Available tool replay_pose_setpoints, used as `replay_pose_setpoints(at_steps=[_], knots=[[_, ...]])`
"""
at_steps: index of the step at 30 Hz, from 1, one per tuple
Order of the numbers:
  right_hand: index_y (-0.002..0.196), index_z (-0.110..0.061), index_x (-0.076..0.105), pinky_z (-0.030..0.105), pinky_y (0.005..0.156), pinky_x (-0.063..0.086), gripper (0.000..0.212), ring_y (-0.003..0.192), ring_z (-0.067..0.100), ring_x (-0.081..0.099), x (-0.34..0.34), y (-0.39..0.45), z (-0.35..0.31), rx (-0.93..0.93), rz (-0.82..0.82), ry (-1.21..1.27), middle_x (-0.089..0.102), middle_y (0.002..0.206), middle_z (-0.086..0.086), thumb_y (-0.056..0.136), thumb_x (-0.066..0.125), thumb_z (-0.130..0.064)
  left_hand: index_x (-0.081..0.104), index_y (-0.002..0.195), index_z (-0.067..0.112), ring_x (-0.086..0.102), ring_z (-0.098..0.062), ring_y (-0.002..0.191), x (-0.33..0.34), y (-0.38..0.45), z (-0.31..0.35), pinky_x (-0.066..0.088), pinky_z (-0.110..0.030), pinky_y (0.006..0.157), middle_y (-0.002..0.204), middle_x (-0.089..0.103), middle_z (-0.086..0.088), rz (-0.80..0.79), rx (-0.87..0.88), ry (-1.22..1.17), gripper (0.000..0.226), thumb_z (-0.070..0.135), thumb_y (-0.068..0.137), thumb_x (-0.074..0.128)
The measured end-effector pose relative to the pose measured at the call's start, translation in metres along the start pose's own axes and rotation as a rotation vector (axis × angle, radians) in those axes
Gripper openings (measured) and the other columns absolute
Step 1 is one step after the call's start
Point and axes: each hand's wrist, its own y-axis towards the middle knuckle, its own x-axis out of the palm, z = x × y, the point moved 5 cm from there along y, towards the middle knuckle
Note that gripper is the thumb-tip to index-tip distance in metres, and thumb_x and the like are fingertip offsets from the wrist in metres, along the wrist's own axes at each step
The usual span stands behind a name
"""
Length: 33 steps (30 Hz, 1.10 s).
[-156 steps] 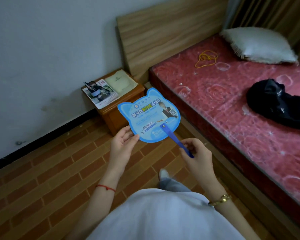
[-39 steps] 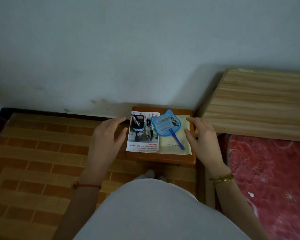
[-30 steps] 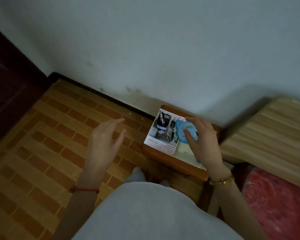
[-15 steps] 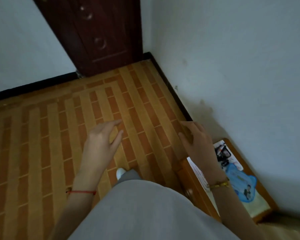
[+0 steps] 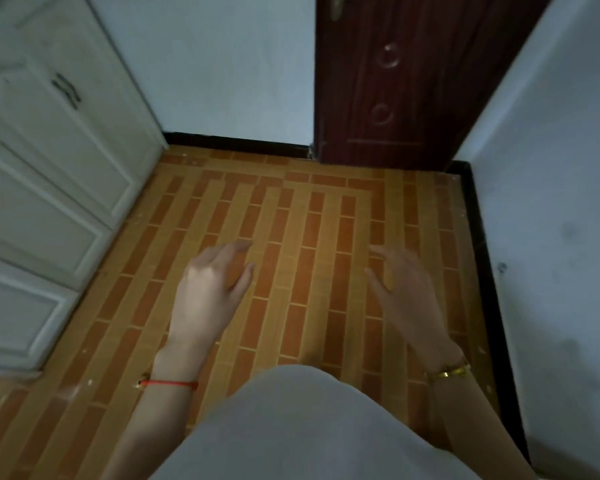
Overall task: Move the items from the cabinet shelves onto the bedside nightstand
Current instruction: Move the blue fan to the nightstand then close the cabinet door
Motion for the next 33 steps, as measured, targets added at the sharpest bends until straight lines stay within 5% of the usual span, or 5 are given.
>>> replay_pose_setpoints(at_steps=[6,13,20,27,33], knots=[[0.132,-0.026,0.05,-0.01,0.09,0.012,0.037,0.115,-0.009,0.033,0.036,0.091,-0.07,-0.2,-0.077,0.08,0.044,0.12,-0.02,0.096,0.055,-0.029,0.064,0.123,0.018,0.065,-0.02,0.106,-0.035,0.033,-0.069,0.054,-0.035,0.088,0.113,0.069,-0.002,0.086,-0.173,0.077,0.031,0.028,0.094,0.064],[0.133,-0.026,0.052,0.0,0.083,0.026,0.037,0.116,-0.005,0.038,0.089,0.192,-0.134,-0.386,-0.211,0.131,0.053,0.125,-0.014,0.096,0.056,-0.029,0.064,0.121,0.017,0.065,-0.019,0.107,-0.059,0.072,-0.127,0.055,-0.036,0.09,0.115,0.07,-0.001,0.194,-0.349,0.146,0.029,0.029,0.095,0.063],[0.128,-0.016,0.058,0.024,0.097,0.042,0.038,0.117,0.009,0.051,0.132,0.32,-0.206,-0.599,-0.244,0.17,0.06,0.123,-0.002,0.091,0.064,-0.021,0.064,0.122,0.016,0.066,-0.019,0.105,-0.075,0.149,-0.182,0.056,-0.037,0.089,0.114,0.07,-0.001,0.309,-0.507,0.203,0.03,0.028,0.094,0.064],[0.13,-0.021,0.057,0.003,0.083,0.028,0.038,0.116,0.0,0.043,0.167,0.46,-0.277,-0.739,-0.317,0.173,0.057,0.129,-0.003,0.092,0.062,-0.025,0.064,0.122,0.015,0.065,-0.02,0.106,-0.099,0.255,-0.232,0.055,-0.036,0.092,0.114,0.069,-0.003,0.465,-0.61,0.241,0.031,0.026,0.094,0.064],[0.13,-0.018,0.057,0.015,0.089,0.037,0.038,0.114,0.002,0.045,0.192,0.554,-0.322,-0.803,-0.332,0.213,0.058,0.127,0.0,0.093,0.062,-0.023,0.063,0.123,0.016,0.065,-0.02,0.109,-0.11,0.333,-0.278,0.056,-0.04,0.09,0.116,0.069,-0.002,0.491,-0.656,0.265,0.031,0.026,0.094,0.064]])
